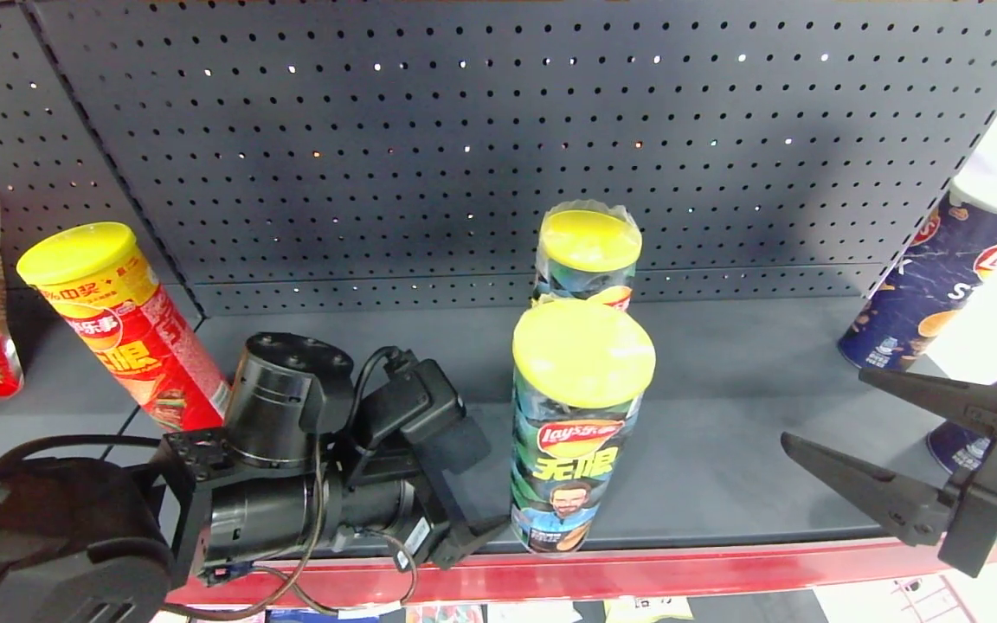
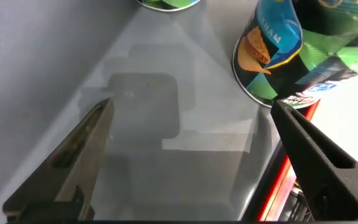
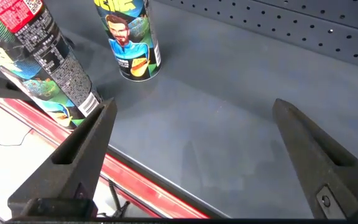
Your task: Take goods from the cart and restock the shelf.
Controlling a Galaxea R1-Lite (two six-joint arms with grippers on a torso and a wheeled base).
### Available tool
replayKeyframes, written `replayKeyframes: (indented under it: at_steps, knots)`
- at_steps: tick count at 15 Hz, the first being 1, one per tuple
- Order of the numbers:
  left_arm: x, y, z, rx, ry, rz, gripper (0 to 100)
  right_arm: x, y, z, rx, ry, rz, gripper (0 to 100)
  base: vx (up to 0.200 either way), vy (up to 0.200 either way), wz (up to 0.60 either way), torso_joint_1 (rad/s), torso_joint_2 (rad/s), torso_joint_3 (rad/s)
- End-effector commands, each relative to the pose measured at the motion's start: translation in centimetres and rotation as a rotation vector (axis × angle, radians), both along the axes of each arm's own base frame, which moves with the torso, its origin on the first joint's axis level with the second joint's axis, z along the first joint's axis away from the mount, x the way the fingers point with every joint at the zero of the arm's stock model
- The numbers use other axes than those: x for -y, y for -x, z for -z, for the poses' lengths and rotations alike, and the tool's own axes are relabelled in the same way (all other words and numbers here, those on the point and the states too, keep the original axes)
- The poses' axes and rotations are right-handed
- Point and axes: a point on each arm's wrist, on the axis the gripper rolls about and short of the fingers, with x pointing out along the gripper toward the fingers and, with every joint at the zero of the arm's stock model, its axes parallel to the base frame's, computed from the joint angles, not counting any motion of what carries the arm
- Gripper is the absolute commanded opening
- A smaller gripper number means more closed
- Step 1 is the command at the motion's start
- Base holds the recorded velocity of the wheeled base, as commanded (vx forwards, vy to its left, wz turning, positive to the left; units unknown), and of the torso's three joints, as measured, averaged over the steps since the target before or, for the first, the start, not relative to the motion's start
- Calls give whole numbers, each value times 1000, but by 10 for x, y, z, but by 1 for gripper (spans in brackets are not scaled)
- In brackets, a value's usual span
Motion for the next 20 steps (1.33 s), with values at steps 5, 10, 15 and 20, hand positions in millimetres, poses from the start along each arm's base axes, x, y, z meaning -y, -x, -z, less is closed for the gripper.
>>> replayKeyframes:
  at_steps: [5,10,15,20]
  knots:
    - [6,-7,-1,7,7,0,100,-1,-1,0,-2,2,0,100,0,0,0,0,0,0]
    - [7,-8,-2,11,10,0,100,-1,-2,1,-7,5,0,100,0,0,0,0,0,0]
    - [-6,-4,-9,24,24,-38,100,0,1,2,-4,2,-5,100,0,0,0,0,0,0]
    - [-132,83,-45,189,149,-382,100,43,65,33,86,-29,4,100,0,0,0,0,0,0]
